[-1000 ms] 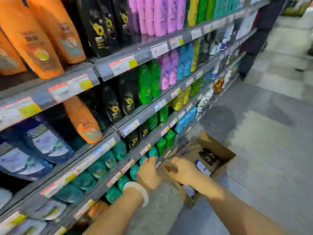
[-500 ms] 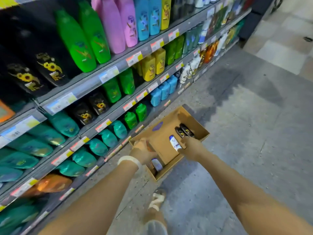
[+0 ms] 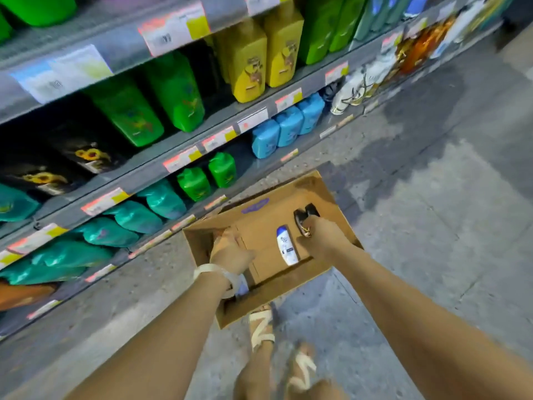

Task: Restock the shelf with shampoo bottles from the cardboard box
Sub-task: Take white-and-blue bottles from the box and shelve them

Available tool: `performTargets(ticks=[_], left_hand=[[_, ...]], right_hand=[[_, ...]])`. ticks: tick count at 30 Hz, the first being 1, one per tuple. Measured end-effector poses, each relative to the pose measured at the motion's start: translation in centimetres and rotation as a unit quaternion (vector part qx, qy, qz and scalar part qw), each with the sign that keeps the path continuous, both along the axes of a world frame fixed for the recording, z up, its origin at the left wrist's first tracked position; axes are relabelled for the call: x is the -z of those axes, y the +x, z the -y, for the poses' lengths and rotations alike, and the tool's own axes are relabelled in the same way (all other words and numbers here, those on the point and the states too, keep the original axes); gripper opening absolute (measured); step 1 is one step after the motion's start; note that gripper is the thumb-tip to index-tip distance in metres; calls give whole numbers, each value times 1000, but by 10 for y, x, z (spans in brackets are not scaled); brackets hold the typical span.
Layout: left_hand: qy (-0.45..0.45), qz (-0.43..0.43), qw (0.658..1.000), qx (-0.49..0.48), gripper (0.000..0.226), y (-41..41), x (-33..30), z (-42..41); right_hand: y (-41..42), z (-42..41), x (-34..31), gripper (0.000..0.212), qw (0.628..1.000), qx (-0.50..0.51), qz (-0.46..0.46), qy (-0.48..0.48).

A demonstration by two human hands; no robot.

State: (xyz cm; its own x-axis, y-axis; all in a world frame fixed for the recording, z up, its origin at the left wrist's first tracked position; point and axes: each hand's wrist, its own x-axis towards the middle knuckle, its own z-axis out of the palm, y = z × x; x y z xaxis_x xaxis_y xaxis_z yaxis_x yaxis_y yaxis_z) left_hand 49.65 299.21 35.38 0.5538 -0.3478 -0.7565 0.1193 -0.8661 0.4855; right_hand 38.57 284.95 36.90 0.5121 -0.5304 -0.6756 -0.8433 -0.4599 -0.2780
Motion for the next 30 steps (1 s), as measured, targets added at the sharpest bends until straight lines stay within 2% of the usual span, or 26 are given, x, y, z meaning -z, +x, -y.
performTargets(ticks=[6, 9, 12, 15, 18, 21, 25, 28, 30], left_hand=[[59, 22, 993, -98, 47, 5, 121, 15], [115, 31, 981, -152, 57, -1, 198, 10], [173, 27, 967, -183, 60, -14, 272, 3], [229, 21, 952, -203, 74, -31, 344, -3], [251, 1, 933, -256, 78, -45, 404, -4], [262, 2, 914, -311, 58, -51, 448, 1], [280, -14, 907, -314, 79, -62, 491, -4], [307, 2, 896, -321, 72, -64, 518, -13], [289, -22, 900, -324, 69, -66, 530, -13]], right_hand=[[21, 47, 132, 42, 998, -35, -17, 52], [20, 55, 211, 43, 996, -60, -40, 47], [11, 54, 293, 58, 994, -72, -79, 36], [2, 50, 371, 68, 992, -66, -102, 29], [-6, 43, 439, 75, 992, -52, -115, 10], [-7, 37, 483, 84, 993, -18, -115, 0], [-7, 27, 526, 98, 992, 74, -91, 47], [-6, 22, 544, 101, 989, 92, -96, 59], [-3, 20, 552, 109, 991, 99, -85, 33]])
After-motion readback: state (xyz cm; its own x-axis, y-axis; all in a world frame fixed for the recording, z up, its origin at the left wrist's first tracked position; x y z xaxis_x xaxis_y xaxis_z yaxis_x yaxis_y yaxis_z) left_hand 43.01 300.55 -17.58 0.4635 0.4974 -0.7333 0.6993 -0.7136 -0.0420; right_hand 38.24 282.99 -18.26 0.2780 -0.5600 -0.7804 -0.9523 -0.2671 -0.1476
